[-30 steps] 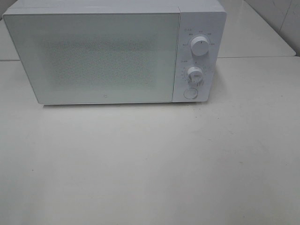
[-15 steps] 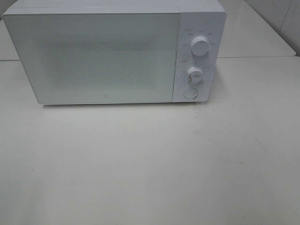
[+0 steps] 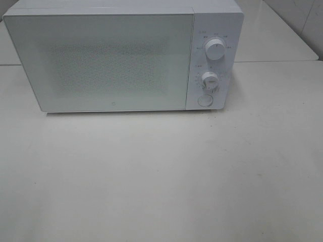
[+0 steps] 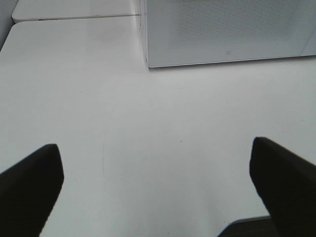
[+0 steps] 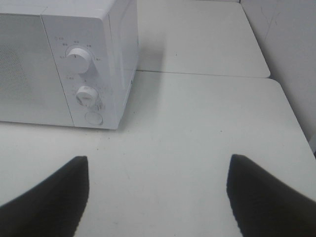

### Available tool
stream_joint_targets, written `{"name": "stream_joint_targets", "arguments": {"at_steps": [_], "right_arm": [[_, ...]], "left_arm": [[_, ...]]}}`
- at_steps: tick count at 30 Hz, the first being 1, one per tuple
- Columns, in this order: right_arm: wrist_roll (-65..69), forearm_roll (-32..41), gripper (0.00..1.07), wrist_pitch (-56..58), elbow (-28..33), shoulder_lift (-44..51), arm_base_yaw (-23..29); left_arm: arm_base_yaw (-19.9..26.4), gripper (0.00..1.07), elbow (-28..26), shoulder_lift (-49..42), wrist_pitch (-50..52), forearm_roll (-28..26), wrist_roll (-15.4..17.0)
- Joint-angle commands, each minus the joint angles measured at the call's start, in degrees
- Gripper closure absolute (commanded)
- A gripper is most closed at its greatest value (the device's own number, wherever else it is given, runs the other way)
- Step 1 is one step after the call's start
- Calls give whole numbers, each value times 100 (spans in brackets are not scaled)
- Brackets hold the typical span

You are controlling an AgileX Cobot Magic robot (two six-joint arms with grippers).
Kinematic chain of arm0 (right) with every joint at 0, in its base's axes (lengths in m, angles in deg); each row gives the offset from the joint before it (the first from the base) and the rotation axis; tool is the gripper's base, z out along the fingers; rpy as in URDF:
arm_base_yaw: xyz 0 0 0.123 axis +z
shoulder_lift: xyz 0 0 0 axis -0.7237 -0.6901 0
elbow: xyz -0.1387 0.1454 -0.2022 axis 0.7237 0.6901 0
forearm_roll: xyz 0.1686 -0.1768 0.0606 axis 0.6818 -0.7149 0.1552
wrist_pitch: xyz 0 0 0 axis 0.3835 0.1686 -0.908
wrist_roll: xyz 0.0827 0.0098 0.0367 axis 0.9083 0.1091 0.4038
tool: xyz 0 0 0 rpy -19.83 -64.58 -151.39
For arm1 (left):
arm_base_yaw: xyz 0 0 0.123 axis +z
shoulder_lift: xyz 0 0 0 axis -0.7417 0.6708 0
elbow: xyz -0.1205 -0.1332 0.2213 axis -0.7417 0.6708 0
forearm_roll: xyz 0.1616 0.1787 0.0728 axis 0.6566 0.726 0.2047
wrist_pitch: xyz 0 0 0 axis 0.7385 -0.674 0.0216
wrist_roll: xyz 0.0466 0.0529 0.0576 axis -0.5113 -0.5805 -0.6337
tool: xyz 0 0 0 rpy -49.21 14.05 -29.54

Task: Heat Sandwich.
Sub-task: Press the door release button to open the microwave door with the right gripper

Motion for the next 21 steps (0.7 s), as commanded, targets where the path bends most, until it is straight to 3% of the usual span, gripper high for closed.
{"name": "stream_joint_targets", "arguments": {"at_steps": [1, 21], "right_arm": [[40, 11, 32, -579, -46, -332, -40], [46, 11, 32, -2813, -46, -2687, -40]], "left_arm": [[29, 9, 6, -92, -17, -52, 11], [29, 9, 6, -92, -17, -52, 11]]}}
